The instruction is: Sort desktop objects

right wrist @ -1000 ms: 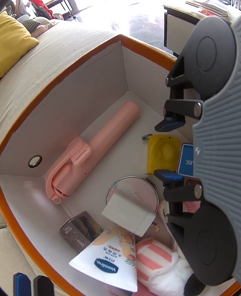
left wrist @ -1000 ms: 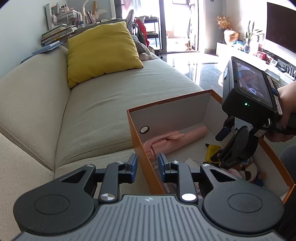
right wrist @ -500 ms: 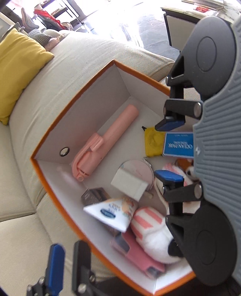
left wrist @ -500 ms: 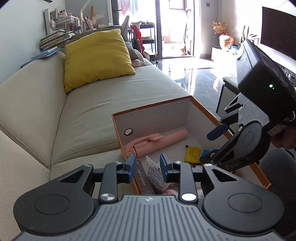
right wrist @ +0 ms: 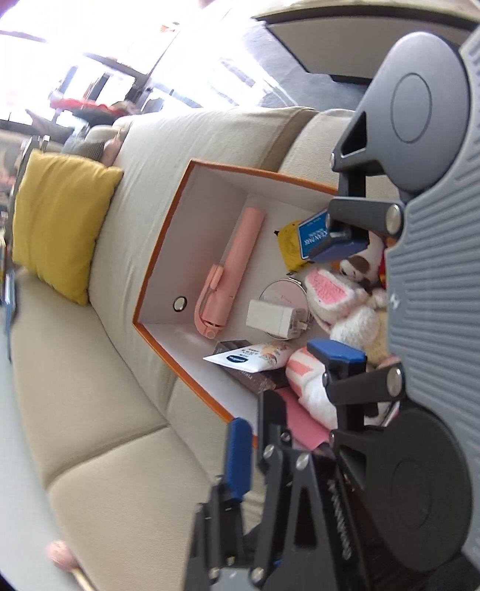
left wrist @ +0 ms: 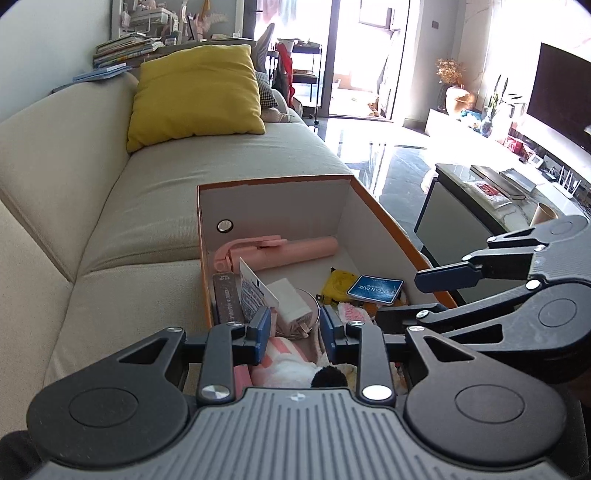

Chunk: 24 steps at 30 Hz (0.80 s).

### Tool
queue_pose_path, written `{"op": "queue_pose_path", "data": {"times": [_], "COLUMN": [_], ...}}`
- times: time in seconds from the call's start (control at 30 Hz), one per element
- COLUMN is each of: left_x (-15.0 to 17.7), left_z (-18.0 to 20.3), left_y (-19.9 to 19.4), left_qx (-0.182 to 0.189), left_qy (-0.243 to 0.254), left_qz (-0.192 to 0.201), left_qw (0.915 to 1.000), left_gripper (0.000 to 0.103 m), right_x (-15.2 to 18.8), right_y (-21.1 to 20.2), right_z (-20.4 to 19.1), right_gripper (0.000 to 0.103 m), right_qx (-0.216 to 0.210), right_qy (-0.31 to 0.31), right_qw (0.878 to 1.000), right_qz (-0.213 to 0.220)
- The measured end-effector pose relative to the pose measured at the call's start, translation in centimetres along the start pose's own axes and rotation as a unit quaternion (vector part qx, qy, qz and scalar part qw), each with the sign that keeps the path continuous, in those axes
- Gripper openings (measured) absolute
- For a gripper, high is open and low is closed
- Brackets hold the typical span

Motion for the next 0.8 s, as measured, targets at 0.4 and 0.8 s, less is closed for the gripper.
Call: {"op": "queue_pose_path", "data": {"times": [0.4,0.8], "left_x": [3.2,4.8], "left_z": [-0.3,0.0], "left_y": [0.4,0.9], "left_qx": [-0.021,-0.045], "left_qy": [-0.071,-0.065], "left_qz": [-0.007,0.007], "left_qw": [0.9972,0.9969], "left_gripper": [0.055,0.064], "right_x": [3.1,6.4], "right_y": [-0.6,-0.1], "right_z": [1.0,-0.2], "right_gripper": [0.048,0.048], "right_qx": [0.026,0.036], "right_qy": [0.114,0.144], "right_qw": [0.993,0.987], "right_qz": [0.03,0.053]}}
Point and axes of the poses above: each gripper's, at about its wrist camera, not at the fingertips, and y roughly the way its jaws point, z to its right, x to its underside, the point moved 9 cm from there along y, roughly the way its jaws point, and after that the axes turned 11 degrees about x, right-handed, at the moved point
